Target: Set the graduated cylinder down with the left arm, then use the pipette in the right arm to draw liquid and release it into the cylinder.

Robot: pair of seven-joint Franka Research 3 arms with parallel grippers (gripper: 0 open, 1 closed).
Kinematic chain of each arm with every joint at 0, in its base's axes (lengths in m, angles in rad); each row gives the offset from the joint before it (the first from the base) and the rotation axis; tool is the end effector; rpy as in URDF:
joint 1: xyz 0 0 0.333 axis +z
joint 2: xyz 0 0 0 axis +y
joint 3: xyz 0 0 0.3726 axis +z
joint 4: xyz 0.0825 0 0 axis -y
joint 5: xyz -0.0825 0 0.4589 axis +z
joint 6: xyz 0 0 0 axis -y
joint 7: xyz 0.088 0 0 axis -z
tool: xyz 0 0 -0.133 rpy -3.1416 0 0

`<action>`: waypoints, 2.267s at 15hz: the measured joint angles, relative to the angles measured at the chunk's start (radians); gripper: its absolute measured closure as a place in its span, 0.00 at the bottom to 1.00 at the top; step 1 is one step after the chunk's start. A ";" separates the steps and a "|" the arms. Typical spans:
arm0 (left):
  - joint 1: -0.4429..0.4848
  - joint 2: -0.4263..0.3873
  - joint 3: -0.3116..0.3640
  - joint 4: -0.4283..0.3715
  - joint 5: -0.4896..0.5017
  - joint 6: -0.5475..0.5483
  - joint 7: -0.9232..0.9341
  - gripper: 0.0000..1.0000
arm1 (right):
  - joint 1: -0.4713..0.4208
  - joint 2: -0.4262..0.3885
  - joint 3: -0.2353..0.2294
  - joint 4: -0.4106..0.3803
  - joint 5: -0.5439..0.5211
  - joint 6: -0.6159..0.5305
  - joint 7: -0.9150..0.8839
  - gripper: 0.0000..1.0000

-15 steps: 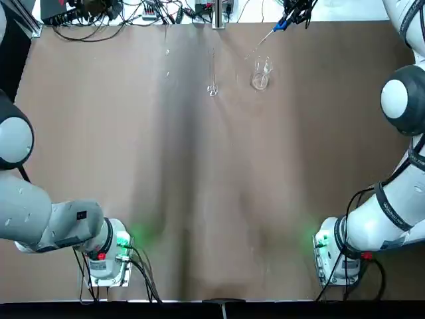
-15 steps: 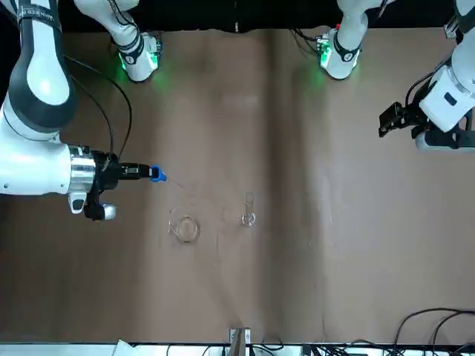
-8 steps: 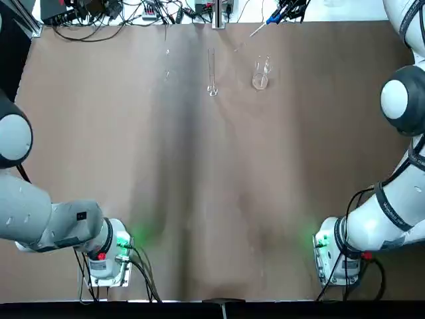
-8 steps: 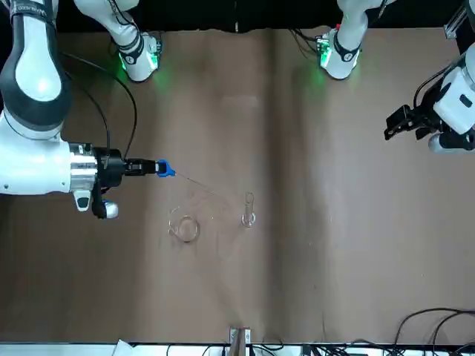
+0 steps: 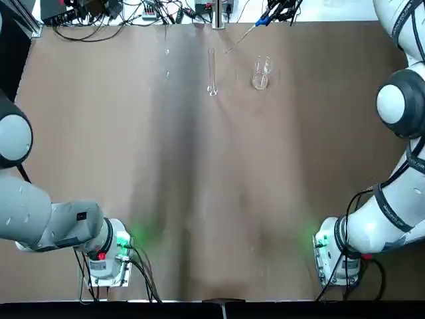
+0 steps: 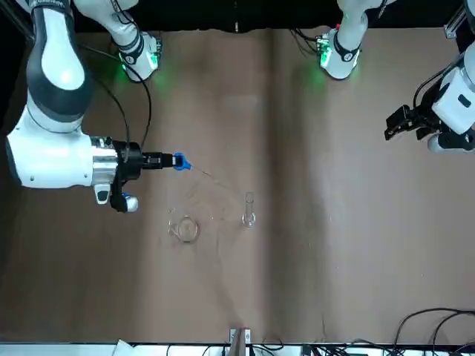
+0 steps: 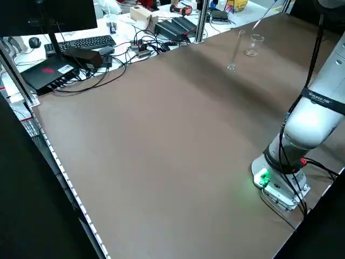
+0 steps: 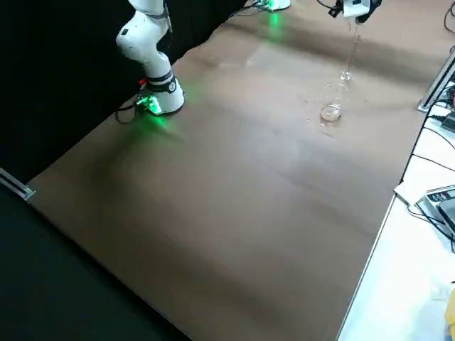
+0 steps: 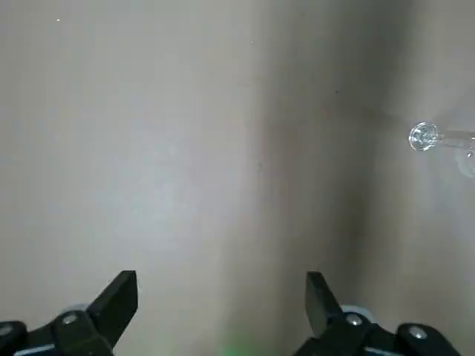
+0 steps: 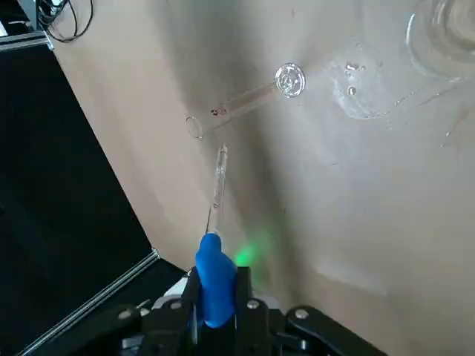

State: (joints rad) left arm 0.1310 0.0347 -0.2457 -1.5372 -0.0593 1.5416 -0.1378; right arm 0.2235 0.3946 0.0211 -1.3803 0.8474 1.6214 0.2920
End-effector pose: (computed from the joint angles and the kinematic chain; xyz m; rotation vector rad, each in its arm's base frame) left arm 0.6332 -0.0782 0.6499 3.0773 0.0342 -0.0578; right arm 0.7158 0.2749 0.5315 -2.3145 0.1895 0.4506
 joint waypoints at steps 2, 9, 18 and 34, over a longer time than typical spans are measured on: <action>-0.001 0.000 0.000 -0.002 0.014 0.000 -0.001 0.00 | 0.013 0.000 0.000 0.000 0.000 0.014 0.018 0.79; -0.001 0.010 0.000 -0.013 0.017 -0.007 -0.001 0.00 | 0.022 0.000 0.000 0.038 0.023 0.039 0.078 0.79; -0.013 0.012 -0.002 -0.013 0.017 -0.012 -0.001 0.00 | 0.107 0.000 0.000 0.053 0.033 0.136 0.125 0.79; -0.016 0.010 -0.026 -0.010 0.028 -0.017 -0.001 0.00 | 0.143 0.002 -0.006 0.053 -0.093 0.142 0.180 0.81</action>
State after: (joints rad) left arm 0.1148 0.0445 -0.2716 -1.5470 -0.0311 1.5244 -0.1387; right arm 0.3667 0.3962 0.0151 -1.3277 0.7548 1.7635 0.4720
